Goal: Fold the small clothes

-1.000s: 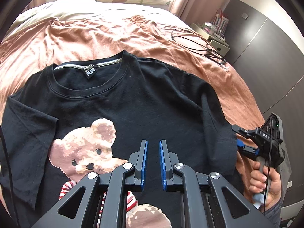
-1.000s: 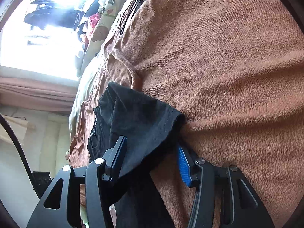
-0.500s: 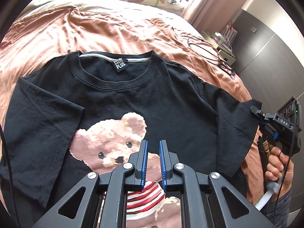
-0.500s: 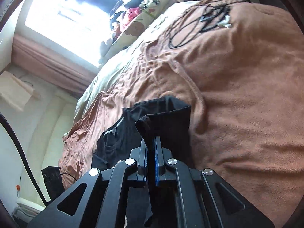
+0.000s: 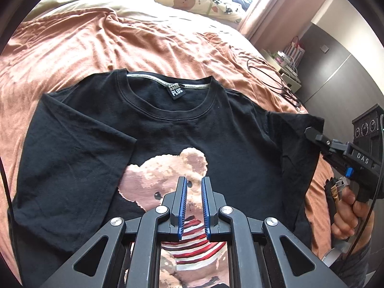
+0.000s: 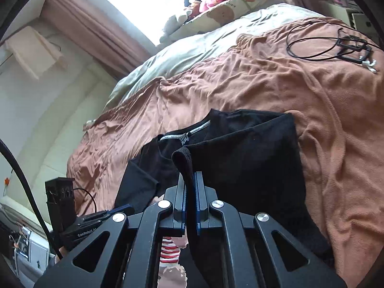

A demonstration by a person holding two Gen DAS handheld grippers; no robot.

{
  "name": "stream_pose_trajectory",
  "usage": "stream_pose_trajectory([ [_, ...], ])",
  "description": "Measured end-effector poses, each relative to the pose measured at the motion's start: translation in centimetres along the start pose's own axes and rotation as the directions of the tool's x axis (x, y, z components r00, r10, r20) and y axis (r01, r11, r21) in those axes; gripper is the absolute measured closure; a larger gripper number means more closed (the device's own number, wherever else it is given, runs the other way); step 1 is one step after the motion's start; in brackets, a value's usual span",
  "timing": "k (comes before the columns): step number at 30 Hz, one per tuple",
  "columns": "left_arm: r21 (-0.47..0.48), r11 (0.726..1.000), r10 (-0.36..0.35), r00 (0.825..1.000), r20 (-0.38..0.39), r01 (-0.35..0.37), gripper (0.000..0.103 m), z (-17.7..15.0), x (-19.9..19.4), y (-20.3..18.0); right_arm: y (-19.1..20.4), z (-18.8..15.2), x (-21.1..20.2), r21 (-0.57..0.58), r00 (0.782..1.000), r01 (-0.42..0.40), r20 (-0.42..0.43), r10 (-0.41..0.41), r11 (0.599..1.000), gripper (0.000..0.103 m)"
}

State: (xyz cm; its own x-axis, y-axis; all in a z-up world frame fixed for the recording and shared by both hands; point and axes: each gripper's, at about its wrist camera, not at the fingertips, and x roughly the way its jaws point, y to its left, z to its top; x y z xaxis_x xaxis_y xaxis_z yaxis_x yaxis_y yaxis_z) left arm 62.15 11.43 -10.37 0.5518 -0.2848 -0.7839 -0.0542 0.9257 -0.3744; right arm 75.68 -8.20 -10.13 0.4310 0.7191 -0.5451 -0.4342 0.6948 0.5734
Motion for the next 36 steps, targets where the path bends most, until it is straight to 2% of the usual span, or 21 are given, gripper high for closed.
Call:
stream_pose_trajectory([
  [3,-0.015,1.0,0.001,1.0,-0.003,-0.001,0.091,0.0,0.2,0.5,1.1,-0.5,2.2,-0.033,0.998,0.02,-0.057,-0.022,0.999,0.099],
  [5,-0.019,1.0,0.0,1.0,-0.006,-0.001,0.091,0.1,0.3,0.6,1.4,-0.3,3.2,-0.039,0.995,0.019,-0.099,-0.023,0.999,0.089],
  [7,-0.016,1.0,0.003,1.0,-0.006,-0.004,0.091,0.3,0.5,0.6,0.9,-0.1,3.3,-0.017,0.994,-0.013,-0.108,0.011,1.0,0.058],
  [9,-0.016,1.0,0.004,1.0,-0.006,-0.004,0.089,0.5,0.8,0.6,0.3,0.0,2.3,-0.012,0.997,0.003,-0.073,-0.004,1.0,0.052],
  [11,-0.016,1.0,0.004,1.0,-0.007,-0.004,0.086,0.6,1.2,0.4,-0.6,0.1,1.0,-0.001,0.999,0.002,-0.053,-0.002,1.0,0.052],
  [12,-0.014,1.0,0.007,1.0,-0.007,-0.007,0.081,0.8,1.4,0.2,-1.2,0.2,0.5,0.005,0.999,0.012,-0.044,-0.012,1.0,0.052],
  [15,-0.004,1.0,0.012,1.0,0.001,-0.012,0.07,1.0,1.9,-0.4,-2.7,0.4,-0.7,0.004,0.997,0.076,-0.027,-0.076,0.997,0.052],
  [22,0.04,0.999,0.03,0.999,-0.02,-0.029,0.07,1.8,4.9,-2.4,-5.7,0.7,-2.7,0.05,0.982,0.187,-0.009,-0.187,0.981,0.052],
  [28,0.081,0.996,0.052,0.998,-0.045,-0.049,0.07,2.7,7.6,-4.0,-6.4,0.9,-3.2,0.05,0.977,0.215,-0.007,-0.215,0.975,0.054],
  [36,0.125,0.988,0.102,0.991,-0.084,-0.091,0.07,3.3,11.2,-4.8,-7.7,3.6,0.4,0.051,0.968,0.248,-0.045,-0.246,0.967,0.054],
])
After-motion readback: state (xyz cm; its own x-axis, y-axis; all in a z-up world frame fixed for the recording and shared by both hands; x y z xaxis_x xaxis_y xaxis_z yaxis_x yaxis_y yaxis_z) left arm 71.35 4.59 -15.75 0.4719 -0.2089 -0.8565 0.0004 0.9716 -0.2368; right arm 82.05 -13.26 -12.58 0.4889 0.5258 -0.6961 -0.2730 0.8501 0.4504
